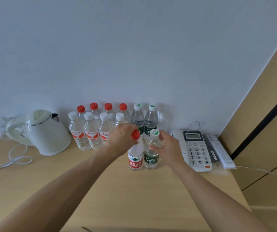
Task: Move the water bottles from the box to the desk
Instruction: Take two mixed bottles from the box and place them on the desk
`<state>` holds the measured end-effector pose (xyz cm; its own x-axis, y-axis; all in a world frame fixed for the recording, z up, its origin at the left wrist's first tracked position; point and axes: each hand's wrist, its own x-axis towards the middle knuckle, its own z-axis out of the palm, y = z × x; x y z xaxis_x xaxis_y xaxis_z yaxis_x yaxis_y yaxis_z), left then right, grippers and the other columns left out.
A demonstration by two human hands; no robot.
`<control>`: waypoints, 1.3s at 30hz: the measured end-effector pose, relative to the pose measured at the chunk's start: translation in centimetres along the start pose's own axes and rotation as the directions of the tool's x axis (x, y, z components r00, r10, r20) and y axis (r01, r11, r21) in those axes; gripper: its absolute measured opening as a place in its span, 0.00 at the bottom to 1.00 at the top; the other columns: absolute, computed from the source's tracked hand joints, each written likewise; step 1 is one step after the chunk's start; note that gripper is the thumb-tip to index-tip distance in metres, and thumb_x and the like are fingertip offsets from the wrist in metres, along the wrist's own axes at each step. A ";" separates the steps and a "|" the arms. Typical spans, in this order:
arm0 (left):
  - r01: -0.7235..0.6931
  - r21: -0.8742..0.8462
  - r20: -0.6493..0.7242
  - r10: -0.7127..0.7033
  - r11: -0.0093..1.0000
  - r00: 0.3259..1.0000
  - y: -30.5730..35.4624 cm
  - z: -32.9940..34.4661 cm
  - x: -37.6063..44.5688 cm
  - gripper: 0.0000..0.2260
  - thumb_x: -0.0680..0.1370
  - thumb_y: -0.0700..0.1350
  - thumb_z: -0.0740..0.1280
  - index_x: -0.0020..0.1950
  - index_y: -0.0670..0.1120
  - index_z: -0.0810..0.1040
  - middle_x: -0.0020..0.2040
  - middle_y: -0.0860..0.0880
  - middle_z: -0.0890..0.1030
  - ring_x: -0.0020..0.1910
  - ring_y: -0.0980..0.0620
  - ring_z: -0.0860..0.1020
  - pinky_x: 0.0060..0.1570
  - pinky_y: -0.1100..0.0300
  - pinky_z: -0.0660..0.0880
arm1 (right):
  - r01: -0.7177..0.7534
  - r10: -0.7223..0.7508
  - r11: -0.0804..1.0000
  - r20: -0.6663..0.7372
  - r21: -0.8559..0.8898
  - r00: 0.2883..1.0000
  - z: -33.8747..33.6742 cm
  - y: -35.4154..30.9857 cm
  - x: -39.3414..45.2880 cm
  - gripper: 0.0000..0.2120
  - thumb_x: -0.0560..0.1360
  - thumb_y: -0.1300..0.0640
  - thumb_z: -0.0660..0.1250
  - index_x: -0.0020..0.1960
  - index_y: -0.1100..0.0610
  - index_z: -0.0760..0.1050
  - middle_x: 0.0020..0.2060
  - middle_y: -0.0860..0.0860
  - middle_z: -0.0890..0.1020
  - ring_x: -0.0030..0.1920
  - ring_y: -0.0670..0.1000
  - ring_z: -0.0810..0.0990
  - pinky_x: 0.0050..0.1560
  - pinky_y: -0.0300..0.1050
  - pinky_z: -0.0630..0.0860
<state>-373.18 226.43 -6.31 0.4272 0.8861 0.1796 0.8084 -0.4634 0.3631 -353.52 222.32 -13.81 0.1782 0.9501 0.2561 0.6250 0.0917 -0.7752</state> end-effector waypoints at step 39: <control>0.100 0.236 0.008 -0.105 0.967 0.994 0.0 -0.6 8.1 0.10 0.77 0.39 0.72 0.57 0.41 0.81 0.51 0.42 0.81 0.50 0.42 0.81 0.47 0.52 0.79 | -0.040 0.040 0.999 -0.012 -0.008 0.999 0.1 1.0 0.1 0.22 0.65 0.53 0.81 0.55 0.43 0.76 0.42 0.30 0.76 0.48 0.27 0.73 0.46 0.31 0.68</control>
<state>-369.97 233.62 -4.36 0.3436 0.9296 0.1333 0.9197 -0.3618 0.1528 -352.98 222.49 -14.62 0.2126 0.9493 0.2316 0.6237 0.0507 -0.7800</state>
